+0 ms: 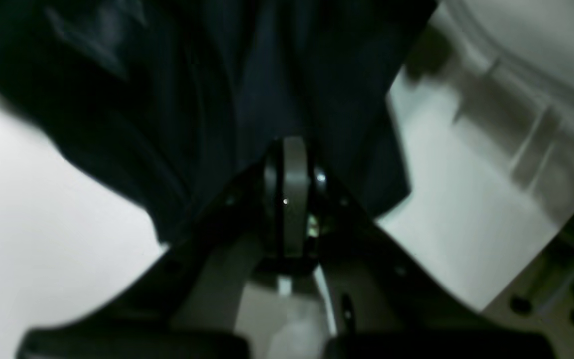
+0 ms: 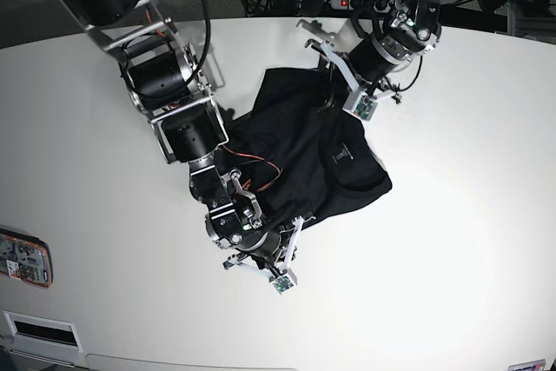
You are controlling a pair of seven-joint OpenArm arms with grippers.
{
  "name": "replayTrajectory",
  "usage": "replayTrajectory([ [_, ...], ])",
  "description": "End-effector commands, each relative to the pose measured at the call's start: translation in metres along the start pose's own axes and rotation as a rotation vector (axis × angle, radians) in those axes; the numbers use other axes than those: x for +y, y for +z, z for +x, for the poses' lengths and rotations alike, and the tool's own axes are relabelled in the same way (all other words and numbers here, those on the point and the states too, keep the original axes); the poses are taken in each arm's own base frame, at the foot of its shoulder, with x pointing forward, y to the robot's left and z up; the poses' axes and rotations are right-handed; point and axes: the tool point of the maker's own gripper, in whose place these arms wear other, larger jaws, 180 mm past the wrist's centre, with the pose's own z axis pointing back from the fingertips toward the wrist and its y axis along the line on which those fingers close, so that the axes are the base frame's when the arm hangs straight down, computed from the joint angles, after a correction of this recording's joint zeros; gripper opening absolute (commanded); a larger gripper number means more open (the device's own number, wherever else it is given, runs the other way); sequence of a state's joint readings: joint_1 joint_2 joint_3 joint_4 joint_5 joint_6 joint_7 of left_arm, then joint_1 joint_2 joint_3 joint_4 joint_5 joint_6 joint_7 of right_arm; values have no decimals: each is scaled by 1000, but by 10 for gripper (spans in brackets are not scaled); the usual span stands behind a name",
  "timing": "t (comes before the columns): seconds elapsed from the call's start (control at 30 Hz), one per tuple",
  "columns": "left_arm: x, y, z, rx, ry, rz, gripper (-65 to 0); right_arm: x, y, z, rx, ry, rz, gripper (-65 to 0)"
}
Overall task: Fold the T-shirt properly
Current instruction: 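Grasp opposite edges of the folded bundle with both grippers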
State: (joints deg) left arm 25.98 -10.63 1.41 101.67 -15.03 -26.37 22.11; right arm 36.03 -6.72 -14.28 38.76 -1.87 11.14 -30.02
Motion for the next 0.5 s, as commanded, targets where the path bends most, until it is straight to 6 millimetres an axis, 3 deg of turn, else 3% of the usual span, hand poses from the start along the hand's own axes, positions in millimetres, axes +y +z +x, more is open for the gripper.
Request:
replayTrajectory([
  [0.0,4,-4,15,-52,-1,-3,-650,3,2,35,-77,13,5,-650],
  [0.1,14,-12,8,-31,13,6,-650,8,1,35,-78,10,13,-650],
  [0.37,24,-17,24,-58,-13,17,-650,9,1,31,-77,17,16,-650],
  [0.47,26,-17,27,-61,-19,20,-650,-1,1,5,-46,9,1,-650],
])
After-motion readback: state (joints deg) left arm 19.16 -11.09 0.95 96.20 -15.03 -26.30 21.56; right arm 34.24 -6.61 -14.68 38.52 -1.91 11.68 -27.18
